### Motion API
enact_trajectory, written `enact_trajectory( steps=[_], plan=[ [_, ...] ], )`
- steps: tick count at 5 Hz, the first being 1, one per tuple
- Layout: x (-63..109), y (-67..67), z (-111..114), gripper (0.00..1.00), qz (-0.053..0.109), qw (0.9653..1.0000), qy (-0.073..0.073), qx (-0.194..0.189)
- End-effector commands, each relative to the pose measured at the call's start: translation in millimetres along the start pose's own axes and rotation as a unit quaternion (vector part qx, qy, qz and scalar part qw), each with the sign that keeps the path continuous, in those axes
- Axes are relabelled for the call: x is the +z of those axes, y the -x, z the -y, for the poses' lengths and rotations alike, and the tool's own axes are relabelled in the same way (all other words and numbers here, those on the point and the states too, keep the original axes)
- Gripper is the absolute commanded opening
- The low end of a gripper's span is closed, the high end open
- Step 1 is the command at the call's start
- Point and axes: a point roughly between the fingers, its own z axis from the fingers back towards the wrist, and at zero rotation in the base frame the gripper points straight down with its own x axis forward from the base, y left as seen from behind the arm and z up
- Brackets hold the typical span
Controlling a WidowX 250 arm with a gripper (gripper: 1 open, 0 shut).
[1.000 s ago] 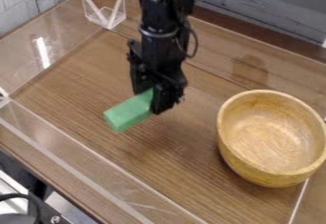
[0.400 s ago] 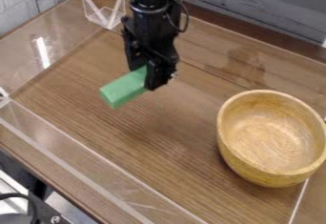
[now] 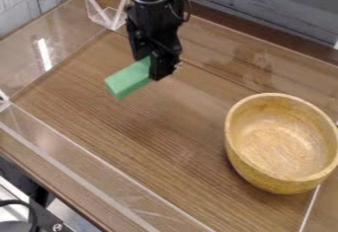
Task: Put the green block in the brown bowl
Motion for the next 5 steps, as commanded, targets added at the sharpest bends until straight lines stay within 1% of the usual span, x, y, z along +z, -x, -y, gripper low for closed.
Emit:
enact_trajectory(
  steps=[1, 5],
  plan=[
    [10.5, -12.7, -14, 0.0, 0.033, 0.9993, -0.02, -0.003],
    [-6.5, -30.4, -30, 0.0, 0.055, 0.9979, -0.028, -0.02]
  ],
)
